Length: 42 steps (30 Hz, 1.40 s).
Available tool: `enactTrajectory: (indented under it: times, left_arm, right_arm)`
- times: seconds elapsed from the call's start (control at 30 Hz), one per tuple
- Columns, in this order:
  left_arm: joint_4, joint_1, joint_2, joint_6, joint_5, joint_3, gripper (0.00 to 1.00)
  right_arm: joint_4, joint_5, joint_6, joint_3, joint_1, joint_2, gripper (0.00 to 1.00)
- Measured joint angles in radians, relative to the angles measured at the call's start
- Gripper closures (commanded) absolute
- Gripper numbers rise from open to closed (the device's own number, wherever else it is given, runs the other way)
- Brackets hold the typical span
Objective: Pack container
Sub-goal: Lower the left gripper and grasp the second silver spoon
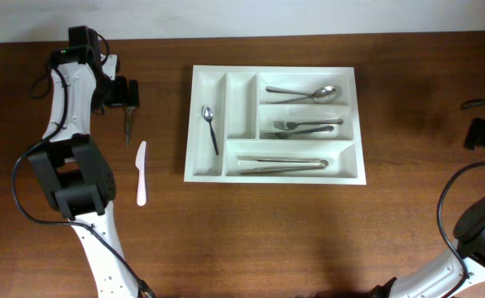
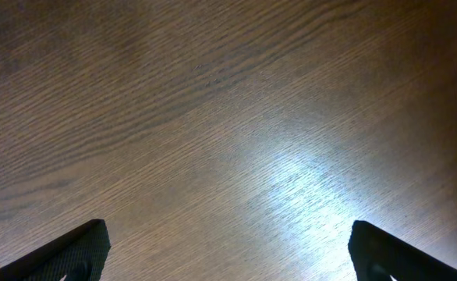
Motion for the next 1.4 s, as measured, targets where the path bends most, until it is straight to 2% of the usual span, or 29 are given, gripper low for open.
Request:
enactTrajectory:
  times: [0.37,1.4]
  left_arm:
    - [0.049,-0.039,0.006,0.084,0.010,-0.100,0.01]
    - [0.090,-0.036,0.007,0.089,-0.013,-0.130,0.01]
  right_arm:
    - [0.000,0.000,0.000,0.000,0.000,0.000,0.01]
    - [0.000,0.000,-0.001,0.000,0.000,0.000,0.01]
